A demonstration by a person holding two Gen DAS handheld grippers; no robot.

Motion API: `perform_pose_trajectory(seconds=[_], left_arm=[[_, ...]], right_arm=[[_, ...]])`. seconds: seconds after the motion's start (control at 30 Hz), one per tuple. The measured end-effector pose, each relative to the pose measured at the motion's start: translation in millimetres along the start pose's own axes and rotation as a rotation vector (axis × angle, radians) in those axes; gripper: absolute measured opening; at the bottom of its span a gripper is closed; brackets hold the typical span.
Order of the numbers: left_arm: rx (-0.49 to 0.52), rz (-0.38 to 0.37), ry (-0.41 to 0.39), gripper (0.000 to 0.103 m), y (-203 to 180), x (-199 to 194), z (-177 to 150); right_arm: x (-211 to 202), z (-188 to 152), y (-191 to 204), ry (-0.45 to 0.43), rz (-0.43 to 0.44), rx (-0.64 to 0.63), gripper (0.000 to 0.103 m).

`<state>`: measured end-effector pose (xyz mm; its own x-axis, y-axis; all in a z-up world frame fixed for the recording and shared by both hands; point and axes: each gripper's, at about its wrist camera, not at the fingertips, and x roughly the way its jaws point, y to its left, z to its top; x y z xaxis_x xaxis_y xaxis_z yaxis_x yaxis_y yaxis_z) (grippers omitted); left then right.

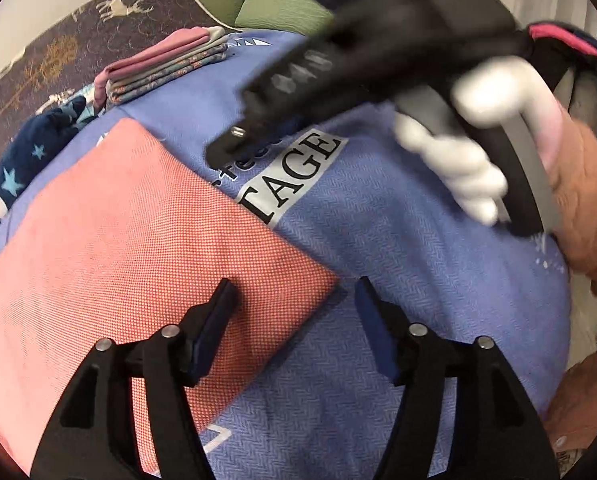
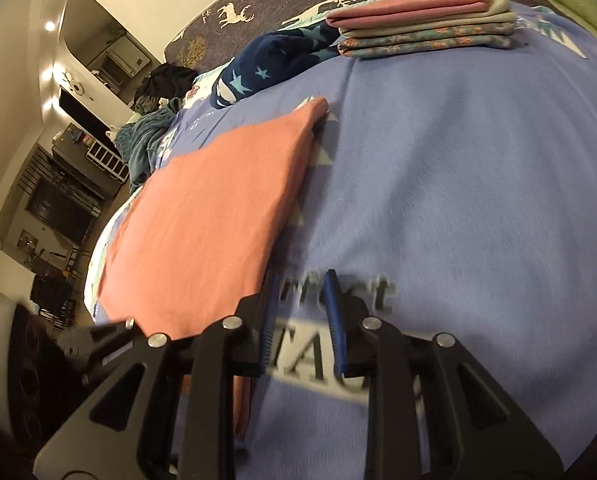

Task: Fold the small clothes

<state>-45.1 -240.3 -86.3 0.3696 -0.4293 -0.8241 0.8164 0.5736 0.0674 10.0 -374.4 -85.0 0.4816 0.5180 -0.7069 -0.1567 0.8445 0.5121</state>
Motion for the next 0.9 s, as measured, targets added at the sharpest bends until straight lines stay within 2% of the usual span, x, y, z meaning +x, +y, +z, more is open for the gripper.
perform_pose_trajectory(seconds=[0.1, 0.13, 0.17, 0.2, 0.23, 0.27, 0.4, 0.47, 0.53, 0.63, 0.7, 0.77, 0.9], left_arm=[[0.006, 0.012, -0.007, 0.066, -0.5, -0.1, -0.9], [0.000, 0.010, -0.009, 0.059, 1.8, 0.6, -0.1], [-0.003, 0.019, -0.013, 0.041, 4.2, 0.7, 1.1], [-0.004, 0.011, -0.019, 0.034, 7.9, -0.4, 3.0], [-0.018, -0.008, -0.024, 0.013, 12.0, -2.1, 4.3], [-0.043, -0.027, -0.027, 0.007, 16.9, -4.5, 5.2], [-0.141, -0.087, -0.035, 0.007, 32.2, -11.7, -2.9], [-0.187, -0.114, -0.053, 0.007, 35.7, -17.6, -8.8], [-0.218, -0.138, -0.081, 0.007, 39.1, -23.2, -12.0], [-0.231, -0.144, -0.083, 0.007, 39.1, -24.2, -15.1], [-0.234, -0.154, -0.080, 0.007, 37.8, -23.1, -15.6], [-0.232, -0.154, -0.080, 0.007, 35.5, -24.1, -16.5], [-0.227, -0.156, -0.080, 0.007, 33.1, -25.0, -17.1]], right_arm=[[3.2, 8.7, -3.6, 0.004, 0.021, 0.006, 0.027], [5.0, 11.1, -5.0, 0.010, 0.028, 0.005, 0.027], [6.7, 13.0, -4.6, 0.016, 0.029, 0.004, 0.028], [7.8, 14.2, -5.6, 0.020, 0.026, 0.002, 0.028], [10.2, 16.1, -5.3, 0.024, 0.017, -0.002, 0.028], [13.3, 18.4, -4.4, 0.028, -0.003, -0.014, 0.026], [21.7, 25.9, 7.0, 0.030, -0.085, -0.115, 0.025], [27.3, 29.4, 14.5, 0.036, -0.110, -0.161, 0.029], [32.3, 33.2, 19.4, 0.042, -0.083, -0.177, 0.032], [34.3, 41.2, 27.6, 0.024, 0.006, -0.176, 0.032], [33.9, 46.7, 36.1, 0.002, 0.028, -0.194, 0.032], [36.1, 49.9, 41.8, 0.001, 0.017, -0.211, 0.032], [39.5, 48.3, 36.2, 0.023, -0.061, -0.193, 0.038]])
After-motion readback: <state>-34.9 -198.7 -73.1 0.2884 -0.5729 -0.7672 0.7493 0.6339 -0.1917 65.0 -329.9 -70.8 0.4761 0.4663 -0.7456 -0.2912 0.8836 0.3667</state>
